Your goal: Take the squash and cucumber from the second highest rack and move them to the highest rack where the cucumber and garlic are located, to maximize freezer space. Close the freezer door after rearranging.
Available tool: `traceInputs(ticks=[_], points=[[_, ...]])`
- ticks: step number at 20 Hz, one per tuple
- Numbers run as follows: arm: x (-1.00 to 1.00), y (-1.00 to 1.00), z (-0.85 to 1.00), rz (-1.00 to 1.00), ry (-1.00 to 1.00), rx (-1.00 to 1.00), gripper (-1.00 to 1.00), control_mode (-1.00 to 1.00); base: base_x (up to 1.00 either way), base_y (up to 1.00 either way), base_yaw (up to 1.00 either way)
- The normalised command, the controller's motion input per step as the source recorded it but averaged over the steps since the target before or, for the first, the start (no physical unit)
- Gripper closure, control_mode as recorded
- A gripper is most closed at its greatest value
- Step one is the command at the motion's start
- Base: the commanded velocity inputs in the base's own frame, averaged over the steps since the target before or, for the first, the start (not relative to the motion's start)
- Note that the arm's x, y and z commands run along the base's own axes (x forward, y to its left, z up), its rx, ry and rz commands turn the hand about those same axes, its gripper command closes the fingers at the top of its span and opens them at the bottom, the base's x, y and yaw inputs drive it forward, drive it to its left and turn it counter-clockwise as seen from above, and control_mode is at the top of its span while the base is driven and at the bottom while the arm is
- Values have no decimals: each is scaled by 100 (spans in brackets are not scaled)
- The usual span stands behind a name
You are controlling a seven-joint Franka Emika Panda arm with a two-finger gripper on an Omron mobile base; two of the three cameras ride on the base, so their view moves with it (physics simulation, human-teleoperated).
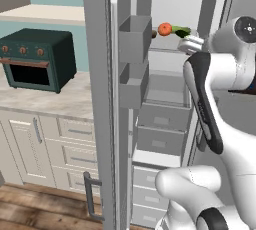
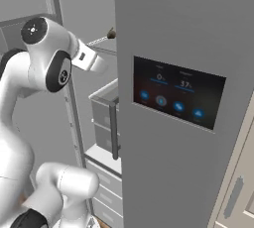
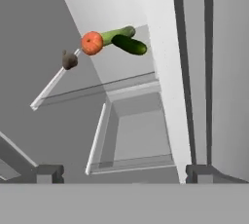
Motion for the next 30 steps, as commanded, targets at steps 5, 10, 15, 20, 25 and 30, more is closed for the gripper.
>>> traceInputs(ticks=[5,10,15,20,25,30], points=[[-82,0,6,0,12,0,-100,-100,0,0,0],[-73,2,0,0,13,-1,-100,-100,0,0,0],[-70,2,-6,0,3,-1,-100,-100,0,0,0],[-57,6,-18,0,0,-1,-100,100,-14,5,0],[0,0,0,0,0,0,-100,100,-76,46,0],[0,0,0,0,0,0,-100,100,-69,57,0]])
